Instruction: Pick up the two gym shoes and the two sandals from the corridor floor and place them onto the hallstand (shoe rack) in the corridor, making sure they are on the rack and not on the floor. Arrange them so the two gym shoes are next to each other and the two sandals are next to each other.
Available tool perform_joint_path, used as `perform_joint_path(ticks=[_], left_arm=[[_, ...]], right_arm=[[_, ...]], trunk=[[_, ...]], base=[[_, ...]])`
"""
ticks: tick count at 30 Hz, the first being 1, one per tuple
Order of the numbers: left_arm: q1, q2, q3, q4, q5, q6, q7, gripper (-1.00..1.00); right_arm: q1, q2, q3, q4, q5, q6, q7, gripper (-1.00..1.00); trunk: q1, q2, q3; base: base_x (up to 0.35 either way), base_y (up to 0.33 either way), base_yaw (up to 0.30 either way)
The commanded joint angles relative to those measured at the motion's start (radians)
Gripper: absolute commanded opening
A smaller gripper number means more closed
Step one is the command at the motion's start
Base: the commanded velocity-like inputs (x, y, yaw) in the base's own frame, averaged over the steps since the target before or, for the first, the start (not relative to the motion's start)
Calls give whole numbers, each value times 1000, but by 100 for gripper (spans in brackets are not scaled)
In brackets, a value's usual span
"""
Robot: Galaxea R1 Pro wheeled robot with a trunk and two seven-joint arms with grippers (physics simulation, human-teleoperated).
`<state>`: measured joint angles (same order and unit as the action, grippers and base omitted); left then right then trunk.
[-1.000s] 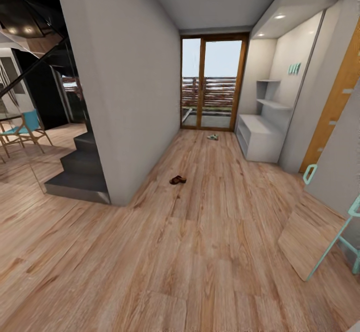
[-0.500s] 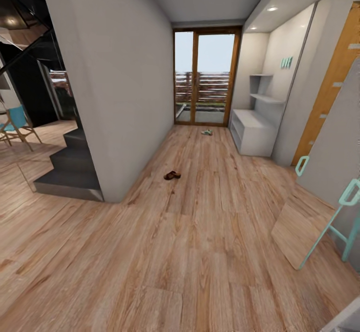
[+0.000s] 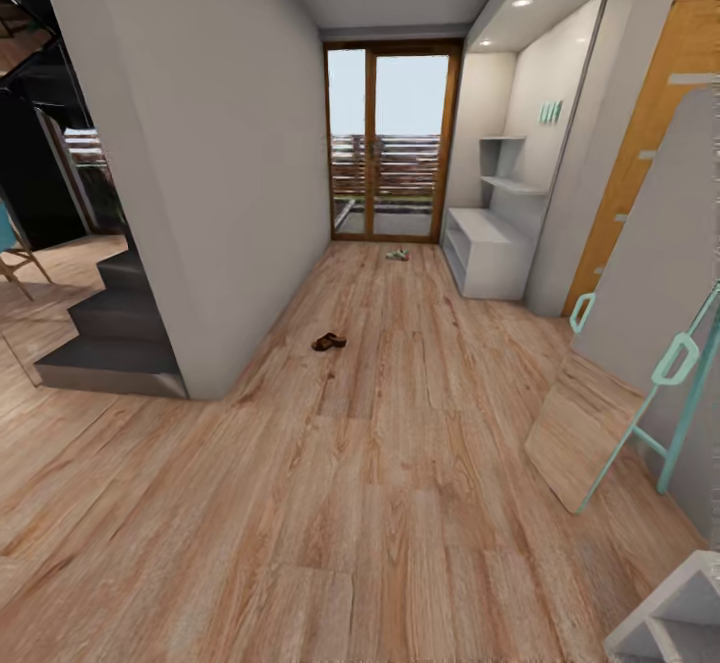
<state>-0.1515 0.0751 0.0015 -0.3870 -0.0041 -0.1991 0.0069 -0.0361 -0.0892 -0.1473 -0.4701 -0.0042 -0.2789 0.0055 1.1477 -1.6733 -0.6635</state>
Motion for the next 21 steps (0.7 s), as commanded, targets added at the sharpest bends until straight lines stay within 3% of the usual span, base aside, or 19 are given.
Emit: perform_joint_path(ticks=[1, 21], left_arm=[[0, 0, 0, 0, 0, -3, 1, 100], [0, 0, 0, 0, 1, -3, 1, 100]], right_arm=[[-1, 0, -2, 1, 0, -3, 1, 100], [-1, 0, -2, 2, 0, -3, 1, 100]], trunk=[[4, -8, -6], [80, -148, -95]], base=[[0, 0, -167], [0, 0, -173]])
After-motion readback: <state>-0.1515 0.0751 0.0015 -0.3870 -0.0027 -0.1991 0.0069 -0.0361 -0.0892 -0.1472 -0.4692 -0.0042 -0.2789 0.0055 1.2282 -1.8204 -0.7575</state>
